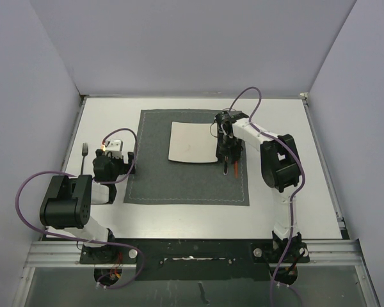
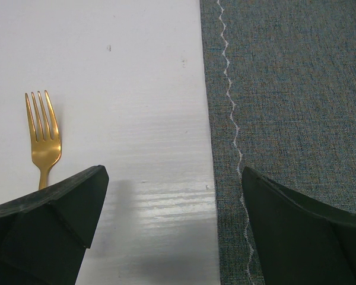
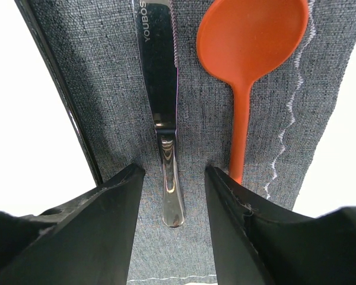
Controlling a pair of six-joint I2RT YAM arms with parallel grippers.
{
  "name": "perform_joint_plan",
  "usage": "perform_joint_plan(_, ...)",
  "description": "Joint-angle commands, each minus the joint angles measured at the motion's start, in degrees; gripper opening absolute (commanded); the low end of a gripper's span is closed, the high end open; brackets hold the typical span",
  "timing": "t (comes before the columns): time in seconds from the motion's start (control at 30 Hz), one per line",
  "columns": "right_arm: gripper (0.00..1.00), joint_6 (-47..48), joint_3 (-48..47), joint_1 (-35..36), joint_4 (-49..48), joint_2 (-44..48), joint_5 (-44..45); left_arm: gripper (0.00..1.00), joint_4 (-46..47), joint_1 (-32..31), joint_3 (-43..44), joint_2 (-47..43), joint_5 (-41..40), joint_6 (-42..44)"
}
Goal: Set the dinner table for one person
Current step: Adjust the knife on the napkin.
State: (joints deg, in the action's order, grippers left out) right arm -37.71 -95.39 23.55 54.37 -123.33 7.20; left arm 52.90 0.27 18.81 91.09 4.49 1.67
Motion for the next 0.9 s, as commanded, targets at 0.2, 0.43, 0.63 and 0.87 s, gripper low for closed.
perform_joint_plan(0.2,0.5,1.5,-1.6,0.0,-0.2,6.7,1.2,0.98,2.2,0.3,1.6,0.8,-0.2,-0.7)
perform_joint_plan(0.43,0.74,5.4,-5.1,3.6,1.0,15.6,3.0,0.98,2.2,0.3,1.6,0.8,-0.2,-0.7)
perform_joint_plan(0.63,0.97,10.7,-0.9,6.2,-1.4,23.9,5.8,0.98,2.2,0.3,1.6,0.8,-0.2,-0.7)
perform_joint_plan(0.87,0.98,17.4,14.8,7.0,-9.0,40.3,16.1,0.98,2.2,0.3,1.6,0.8,-0.2,-0.7)
